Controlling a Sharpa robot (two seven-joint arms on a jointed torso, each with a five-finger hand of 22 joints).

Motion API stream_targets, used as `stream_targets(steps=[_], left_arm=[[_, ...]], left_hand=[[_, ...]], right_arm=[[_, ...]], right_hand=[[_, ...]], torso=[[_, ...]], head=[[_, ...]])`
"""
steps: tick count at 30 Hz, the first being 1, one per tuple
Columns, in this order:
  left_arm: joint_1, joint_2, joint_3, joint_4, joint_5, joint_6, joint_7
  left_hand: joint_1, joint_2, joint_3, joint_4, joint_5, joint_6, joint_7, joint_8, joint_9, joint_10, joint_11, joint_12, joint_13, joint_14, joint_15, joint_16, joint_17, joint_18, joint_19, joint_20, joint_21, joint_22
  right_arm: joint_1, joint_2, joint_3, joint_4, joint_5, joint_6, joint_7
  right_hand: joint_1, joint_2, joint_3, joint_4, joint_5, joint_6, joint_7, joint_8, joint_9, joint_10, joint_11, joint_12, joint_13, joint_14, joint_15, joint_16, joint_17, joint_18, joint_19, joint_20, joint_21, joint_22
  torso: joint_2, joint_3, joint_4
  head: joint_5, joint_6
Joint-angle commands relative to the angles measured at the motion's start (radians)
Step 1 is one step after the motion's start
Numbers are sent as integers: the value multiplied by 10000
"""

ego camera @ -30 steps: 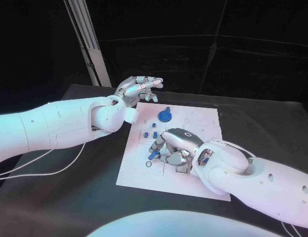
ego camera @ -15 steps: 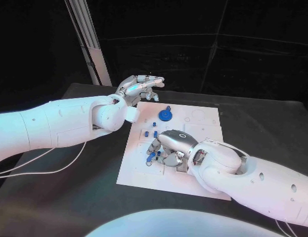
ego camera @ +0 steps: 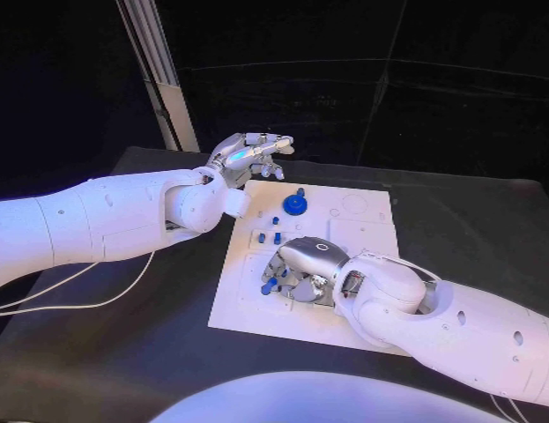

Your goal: Assemble the parts on the task board

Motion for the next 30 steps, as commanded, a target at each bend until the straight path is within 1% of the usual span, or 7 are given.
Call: stream_targets(steps=[1,8,19,22,24,26,30], left_arm=[[15,10,8,1,-32,133,61],[15,12,8,-3,-32,136,60],[15,23,8,-13,-32,148,48],[15,25,8,-12,-32,156,38],[15,23,8,-13,-32,157,32],[15,22,8,-15,-32,155,29],[15,22,8,-22,-32,158,23]], left_hand=[[125,-12,-13,-48,33,-70,-19,36,-10,-73,28,37,-13,-48,1,-46,-10,67,-13,51,-34,-10],[125,-12,-13,-48,33,-70,-19,36,-10,-73,28,37,-13,-48,1,-46,-10,67,-13,51,-34,-10],[125,-12,-13,-48,33,-70,-19,36,-10,-73,28,37,-13,-48,1,-46,-10,67,-13,51,-34,-10],[125,-12,-13,-48,33,-70,-19,36,-10,-73,28,37,-13,-48,1,-46,-10,67,-13,51,-34,-10],[125,-12,-13,-48,33,-70,-19,36,-10,-73,28,37,-13,-48,1,-46,-10,67,-13,51,-34,-10],[125,-12,-13,-48,33,-70,-19,36,-10,-73,28,37,-13,-48,1,-46,-10,67,-13,51,-34,-10],[135,1,-1,-59,33,-83,-12,56,-9,-98,33,56,-21,-59,4,-45,-39,68,-9,54,-45,-26]], right_arm=[[5,-9,-30,3,-217,320,-79],[5,12,-39,-13,-337,357,-143],[2,216,-62,-29,-1143,256,-255],[1,244,-68,-42,-1222,231,-243],[2,253,-72,-57,-1214,183,-205],[2,258,-75,-68,-1176,113,-153],[2,264,-79,-65,-1041,-80,-13]], right_hand=[[-30,26,41,2,41,63,-13,70,9,95,0,21,9,31,-50,1,-16,-117,-23,18,27,-9],[-73,14,43,0,29,70,-11,67,10,103,4,6,11,18,-45,-22,-63,-109,-53,22,8,-51],[-174,-47,56,-22,15,14,4,15,-5,62,18,-69,3,-5,-29,-48,-116,-100,-95,35,-12,-94],[-375,-176,31,14,95,-203,75,-123,-60,-150,93,-240,-30,-37,30,-99,-214,-84,-176,71,-64,-196],[-634,-359,-58,106,219,-493,184,-227,-122,-455,203,-420,-56,-76,124,-167,-337,-64,-275,136,-138,-335],[-882,-597,-212,183,262,-903,276,-237,-169,-1066,340,-462,-66,-188,248,-386,-694,2,-521,245,-344,-717],[-1069,-772,-604,195,310,-1542,282,-224,-159,-1713,431,-405,-51,-307,308,-664,-1126,105,-796,347,-620,-1167]], torso=[[-3,2,-2],[1,1,-1],[1,-2,1],[-2,-3,6],[-4,-6,2],[-5,-7,-1],[0,3,-6]], head=[[0,4],[-1,7],[-7,19],[-8,18],[-4,13],[-2,9],[0,15]])
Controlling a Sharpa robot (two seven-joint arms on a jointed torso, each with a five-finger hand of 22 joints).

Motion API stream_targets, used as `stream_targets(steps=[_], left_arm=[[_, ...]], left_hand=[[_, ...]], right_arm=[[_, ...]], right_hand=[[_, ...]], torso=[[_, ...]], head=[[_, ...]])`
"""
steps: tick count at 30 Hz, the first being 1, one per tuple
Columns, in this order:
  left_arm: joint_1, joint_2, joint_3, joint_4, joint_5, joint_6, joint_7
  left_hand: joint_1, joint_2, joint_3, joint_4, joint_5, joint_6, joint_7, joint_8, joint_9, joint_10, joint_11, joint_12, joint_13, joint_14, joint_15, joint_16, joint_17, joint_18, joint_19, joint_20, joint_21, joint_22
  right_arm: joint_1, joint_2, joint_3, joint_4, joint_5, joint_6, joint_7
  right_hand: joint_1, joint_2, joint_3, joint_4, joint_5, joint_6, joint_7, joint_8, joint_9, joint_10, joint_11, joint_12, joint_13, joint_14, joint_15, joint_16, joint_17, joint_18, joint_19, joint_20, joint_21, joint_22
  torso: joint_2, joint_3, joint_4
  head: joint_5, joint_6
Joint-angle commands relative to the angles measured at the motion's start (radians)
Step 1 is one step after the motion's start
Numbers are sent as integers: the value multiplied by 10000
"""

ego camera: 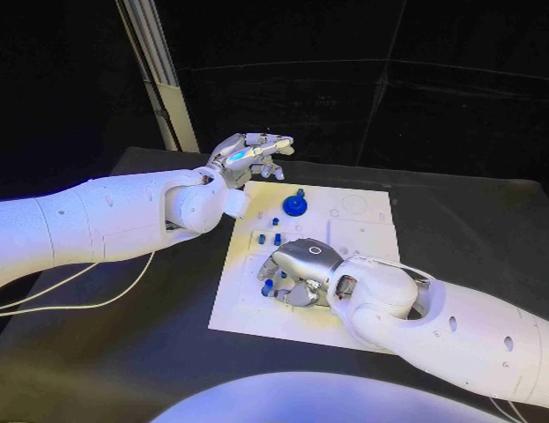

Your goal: Assemble the parts on the task board

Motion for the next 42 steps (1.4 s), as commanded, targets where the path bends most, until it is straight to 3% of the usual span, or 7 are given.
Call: stream_targets(steps=[1,13,20,24,29,35,42], left_arm=[[15,9,8,-3,-31,134,35],[11,27,6,-40,-31,147,25],[2,5,3,-44,-31,149,14],[-4,-18,-1,-33,-31,153,13],[-13,-64,-34,-5,-31,171,8],[-15,-106,-75,20,-31,186,7],[-16,-147,-116,43,-31,186,1]], left_hand=[[135,1,0,-59,33,-83,-12,56,-9,-68,2,56,-19,-59,4,-45,-30,67,-9,54,-45,-25],[135,1,0,-59,33,-83,-12,56,-9,-68,2,56,-19,-59,4,-45,-30,67,-9,54,-45,-25],[135,1,0,-59,33,-83,-12,56,-9,-68,2,56,-19,-59,4,-45,-30,67,-9,54,-45,-25],[135,1,0,-59,33,-83,-12,56,-9,-68,2,56,-19,-59,4,-45,-30,67,-9,54,-45,-25],[135,1,0,-59,33,-83,-12,56,-9,-68,2,56,-19,-59,4,-45,-30,67,-9,54,-45,-25],[135,1,0,-59,33,-83,-12,56,-9,-68,2,56,-19,-59,4,-45,-30,67,-9,54,-45,-25],[139,9,6,-63,33,-88,-12,64,-8,-76,3,65,-22,-69,6,-49,-52,67,-8,55,-50,-32]], right_arm=[[8,15,-1,22,-41,-271,210],[-7,-286,-2,382,429,-1300,548],[-12,-1421,21,1200,1031,-1738,435],[-8,-2356,264,1767,1800,-1809,-177],[-6,-3673,502,2365,2739,-1782,-2075],[-10,-4535,557,2667,3271,-1822,-3386],[-13,-5063,572,2822,3458,-1521,-4057]], right_hand=[[-129,-2,-260,-9,86,-312,-2,-15,6,-281,28,85,23,-41,35,-116,-173,112,-107,19,-120,-173],[-276,102,-1110,74,130,-688,37,13,29,-403,39,320,46,12,38,-105,-171,105,-46,23,-168,-204],[-226,274,-1380,120,280,-416,62,73,65,-4,14,623,77,62,25,-12,-51,85,57,19,-111,-99],[-475,350,-1614,400,341,-208,-6,131,83,1417,-202,1408,373,176,-105,250,332,38,266,-51,63,204],[-1625,104,-2756,1575,1597,305,-585,632,218,3372,-826,3412,1949,520,-638,1278,1974,-226,1117,-601,812,1569],[-1471,301,-3764,2432,1569,196,-660,1164,297,2934,-859,6194,5299,560,-704,1756,2731,-336,1369,-664,1121,2130],[-1605,779,-4738,2445,1547,36,-696,1828,480,2992,-907,8989,8661,636,-706,2179,3499,-431,1598,-667,1404,2678]], torso=[[-2,6,-1],[-9,16,-19],[-30,0,-23],[-43,-14,-37],[-74,-16,-105],[-103,-24,-203],[-160,-31,-293]], head=[[4,7],[-51,68],[-214,179],[-427,285],[-832,402],[-1070,455],[-1235,473]])
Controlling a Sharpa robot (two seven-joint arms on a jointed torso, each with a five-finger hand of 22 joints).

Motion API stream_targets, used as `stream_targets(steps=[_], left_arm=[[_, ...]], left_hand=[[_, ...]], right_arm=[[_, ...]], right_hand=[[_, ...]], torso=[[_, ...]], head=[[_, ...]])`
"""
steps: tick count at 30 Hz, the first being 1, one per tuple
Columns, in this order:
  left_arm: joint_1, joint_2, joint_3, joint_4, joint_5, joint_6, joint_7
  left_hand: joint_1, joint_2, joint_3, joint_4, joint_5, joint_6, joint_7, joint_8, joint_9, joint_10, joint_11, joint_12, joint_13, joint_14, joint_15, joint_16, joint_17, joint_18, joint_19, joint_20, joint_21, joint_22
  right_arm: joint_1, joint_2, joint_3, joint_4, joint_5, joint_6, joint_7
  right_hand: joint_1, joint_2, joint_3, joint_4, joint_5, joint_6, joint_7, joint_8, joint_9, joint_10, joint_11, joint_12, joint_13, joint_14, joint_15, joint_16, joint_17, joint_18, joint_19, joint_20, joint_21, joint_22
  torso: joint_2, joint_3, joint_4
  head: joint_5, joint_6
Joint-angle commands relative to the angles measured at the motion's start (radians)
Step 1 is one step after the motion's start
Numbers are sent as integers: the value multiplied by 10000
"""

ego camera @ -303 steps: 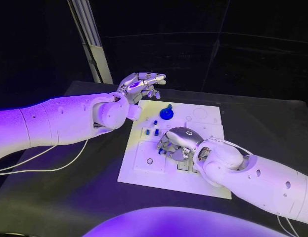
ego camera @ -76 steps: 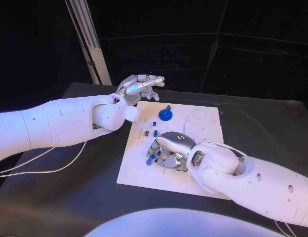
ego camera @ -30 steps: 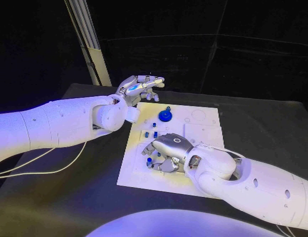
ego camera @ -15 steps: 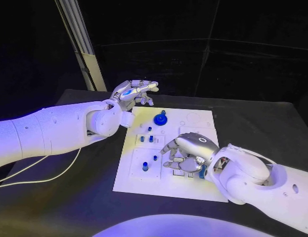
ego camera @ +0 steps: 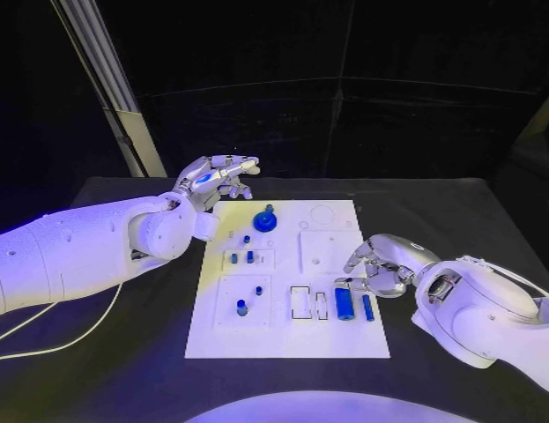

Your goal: Assemble the parts on the task board

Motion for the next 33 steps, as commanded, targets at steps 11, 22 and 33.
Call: stream_targets(steps=[11,22,33], left_arm=[[15,-61,-17,67,-30,145,35],[16,-71,-19,85,-30,156,20],[16,-91,-19,78,-30,160,16]], left_hand=[[92,-37,6,-63,33,-88,-11,65,-8,-71,-2,67,-15,-69,6,-50,-10,68,-8,55,-50,-17],[89,-35,5,-62,31,-87,-11,70,-7,-71,-1,71,-15,-71,6,-50,-15,68,-8,56,-52,-19],[85,-36,4,-61,30,-87,-10,74,-7,-72,-1,77,-15,-74,7,-50,-21,68,-7,56,-54,-22]], right_arm=[[-3,60,7,-213,-9,1081,-1148],[-56,522,-2,-487,-312,1652,-1237],[-155,777,-6,-739,-1023,2376,-1332]], right_hand=[[-142,308,-765,49,-82,-280,-6,524,222,-109,-37,685,1113,388,-28,179,366,-149,142,10,137,273],[-129,364,-896,31,-26,-288,-24,661,299,-33,-50,923,1428,418,-33,272,553,-175,206,10,201,411],[-57,439,-935,21,-17,-289,-35,740,350,-40,-59,938,1492,422,-38,294,595,-181,217,7,219,449]], torso=[[-39,-22,-39],[-34,-19,-51],[-42,-13,-47]], head=[[-109,-32],[-68,-126],[-27,-193]])
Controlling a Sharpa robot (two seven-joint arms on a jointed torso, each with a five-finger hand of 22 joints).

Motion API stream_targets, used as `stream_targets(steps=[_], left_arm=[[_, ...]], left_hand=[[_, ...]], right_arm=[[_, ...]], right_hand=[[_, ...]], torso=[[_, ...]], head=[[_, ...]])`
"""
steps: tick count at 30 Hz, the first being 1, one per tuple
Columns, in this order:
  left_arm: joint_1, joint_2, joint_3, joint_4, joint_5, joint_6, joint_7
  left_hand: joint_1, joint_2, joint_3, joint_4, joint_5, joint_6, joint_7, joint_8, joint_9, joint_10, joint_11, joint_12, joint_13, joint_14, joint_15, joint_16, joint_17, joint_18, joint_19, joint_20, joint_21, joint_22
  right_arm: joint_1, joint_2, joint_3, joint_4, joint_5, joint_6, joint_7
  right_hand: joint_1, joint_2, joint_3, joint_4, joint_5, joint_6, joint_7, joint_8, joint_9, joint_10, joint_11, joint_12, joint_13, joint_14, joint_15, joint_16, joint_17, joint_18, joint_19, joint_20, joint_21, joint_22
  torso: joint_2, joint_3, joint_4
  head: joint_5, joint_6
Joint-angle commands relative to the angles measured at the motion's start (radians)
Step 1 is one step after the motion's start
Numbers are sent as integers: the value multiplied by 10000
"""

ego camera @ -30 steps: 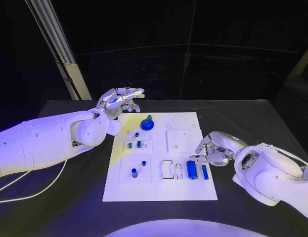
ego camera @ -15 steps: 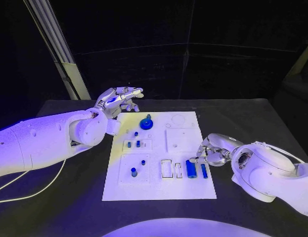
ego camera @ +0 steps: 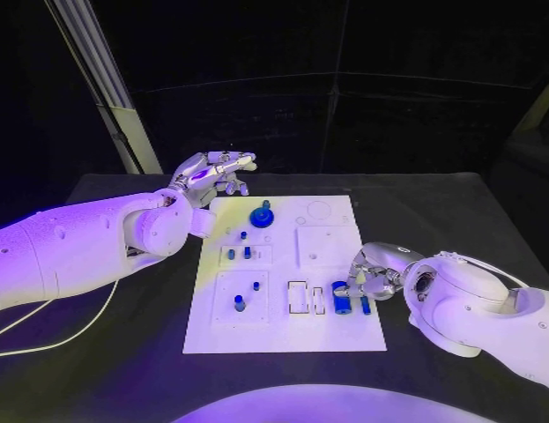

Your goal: Assemble the parts on the task board

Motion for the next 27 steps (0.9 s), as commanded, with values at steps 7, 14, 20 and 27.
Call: stream_targets(steps=[7,14,20,27], left_arm=[[14,-23,7,14,-30,146,14],[14,-20,7,11,-30,157,-9],[14,-18,6,8,-30,160,-28],[14,-18,6,9,-30,176,-38]], left_hand=[[85,-36,4,-61,30,-87,-10,33,-7,-72,0,37,-9,-74,7,-50,-9,67,-7,56,-54,-13],[85,-36,4,-61,30,-87,-10,33,-7,-72,0,37,-9,-74,7,-50,-9,67,-7,56,-54,-13],[85,-36,4,-61,30,-87,-10,33,-7,-72,0,37,-9,-74,7,-50,-9,67,-7,56,-54,-13],[85,-36,4,-61,30,-87,-10,33,-7,-72,0,37,-9,-74,7,-50,-9,67,-7,56,-54,-13]], right_arm=[[-74,190,-1,-121,-831,703,-118],[-157,304,-2,-154,-878,797,-118],[-190,372,-3,-210,-887,839,-119],[-199,378,-2,-127,-849,226,-131]], right_hand=[[30,109,-69,13,29,-45,-1,78,23,-25,-27,1,-16,418,-42,64,5,-184,71,3,65,16],[62,181,-174,16,20,47,-43,250,140,-39,-57,28,92,414,-61,74,34,-186,67,-7,74,37],[257,299,-250,-19,114,135,-103,454,317,-26,-108,53,212,417,-101,95,93,-185,58,-40,81,49],[620,575,-306,-35,882,166,-176,750,659,125,-183,265,541,434,-161,141,211,-193,71,-103,105,101]], torso=[[-1,5,-8],[-6,-7,-5],[-10,-8,14],[-14,0,9]], head=[[22,-43],[4,-71],[-2,-91],[16,-83]])
